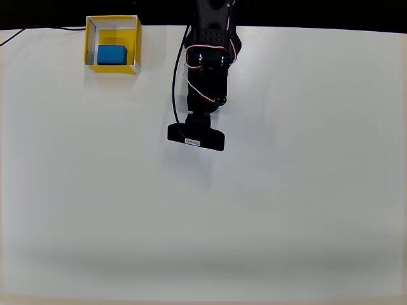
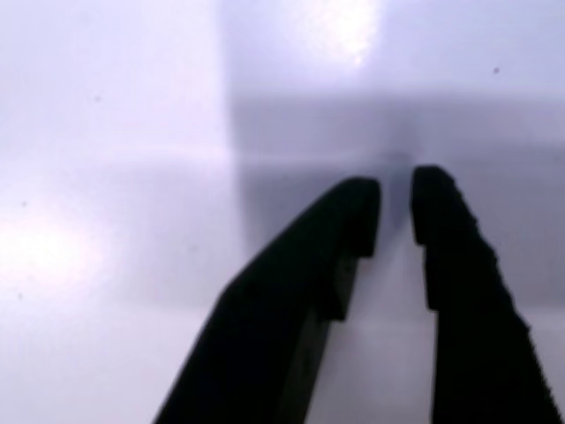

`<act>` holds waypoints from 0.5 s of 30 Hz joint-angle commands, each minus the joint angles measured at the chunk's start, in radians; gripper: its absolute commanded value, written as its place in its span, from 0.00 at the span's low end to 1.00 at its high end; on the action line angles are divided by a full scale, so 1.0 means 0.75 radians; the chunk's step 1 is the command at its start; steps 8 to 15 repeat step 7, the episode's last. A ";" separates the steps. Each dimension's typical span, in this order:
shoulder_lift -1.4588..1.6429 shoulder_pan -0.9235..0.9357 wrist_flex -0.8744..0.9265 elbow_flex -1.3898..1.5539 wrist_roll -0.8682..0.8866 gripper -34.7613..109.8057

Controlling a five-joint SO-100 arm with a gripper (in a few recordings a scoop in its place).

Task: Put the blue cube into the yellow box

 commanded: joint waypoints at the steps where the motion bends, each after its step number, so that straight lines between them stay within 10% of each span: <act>1: 0.022 0.018 0.020 0.035 -0.012 0.24; 15: 0.022 0.018 0.020 0.035 -0.012 0.24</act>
